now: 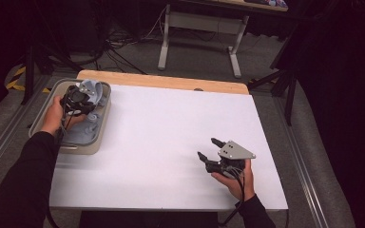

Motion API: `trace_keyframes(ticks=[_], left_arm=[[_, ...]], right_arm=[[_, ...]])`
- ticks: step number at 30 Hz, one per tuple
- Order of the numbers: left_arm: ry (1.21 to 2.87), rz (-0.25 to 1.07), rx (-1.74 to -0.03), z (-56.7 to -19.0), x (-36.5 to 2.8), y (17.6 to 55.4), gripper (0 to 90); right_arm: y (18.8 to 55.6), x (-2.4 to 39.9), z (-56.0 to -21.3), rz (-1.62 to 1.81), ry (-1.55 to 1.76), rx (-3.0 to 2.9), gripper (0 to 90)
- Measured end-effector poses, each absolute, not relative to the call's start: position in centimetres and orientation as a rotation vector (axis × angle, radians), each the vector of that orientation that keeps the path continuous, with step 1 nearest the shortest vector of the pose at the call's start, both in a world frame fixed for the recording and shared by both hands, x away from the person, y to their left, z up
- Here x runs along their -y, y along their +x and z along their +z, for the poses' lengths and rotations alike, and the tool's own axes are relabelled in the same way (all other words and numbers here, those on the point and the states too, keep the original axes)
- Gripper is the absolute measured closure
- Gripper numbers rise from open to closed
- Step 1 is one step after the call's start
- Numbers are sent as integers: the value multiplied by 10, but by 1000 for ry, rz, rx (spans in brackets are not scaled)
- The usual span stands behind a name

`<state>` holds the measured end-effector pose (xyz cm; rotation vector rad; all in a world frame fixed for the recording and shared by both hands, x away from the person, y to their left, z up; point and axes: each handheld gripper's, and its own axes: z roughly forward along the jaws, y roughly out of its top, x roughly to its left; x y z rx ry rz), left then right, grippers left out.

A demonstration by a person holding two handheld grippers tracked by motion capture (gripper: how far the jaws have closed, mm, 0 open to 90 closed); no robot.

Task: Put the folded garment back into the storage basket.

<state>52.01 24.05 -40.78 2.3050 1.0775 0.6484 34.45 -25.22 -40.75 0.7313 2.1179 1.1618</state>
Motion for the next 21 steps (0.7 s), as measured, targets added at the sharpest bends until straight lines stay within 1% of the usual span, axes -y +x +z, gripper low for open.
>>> trace_keyframes(ticks=[2, 5, 6, 7, 9, 11, 14, 16, 20, 21], left_arm=[[2284, 681, -1079, -405, -243, 519, 747], [2246, 699, -1079, -401, -247, 517, 712], [2232, 692, -1088, -400, -248, 516, 668], [2222, 693, -1079, -399, -250, 515, 649], [2205, 700, -1076, -396, -252, 513, 644], [2171, 719, -1078, -392, -256, 510, 594], [2138, 728, -1072, -387, -260, 505, 577], [2140, 736, -1077, -386, -261, 504, 525], [2112, 739, -1094, -384, -267, 502, 521], [2112, 739, -1094, -384, -267, 502, 550]], right_arm=[[344, 251, -408, 1163, 730, -2119, 317], [344, 251, -407, 1163, 730, -2119, 315], [344, 251, -407, 1164, 731, -2119, 314], [344, 251, -407, 1163, 730, -2119, 313], [344, 251, -407, 1163, 729, -2118, 312], [344, 251, -407, 1167, 732, -2118, 312], [345, 251, -408, 1164, 731, -2119, 310], [345, 251, -408, 1165, 733, -2119, 309], [344, 250, -408, 1171, 727, -2119, 308], [344, 250, -408, 1171, 727, -2119, 308]])
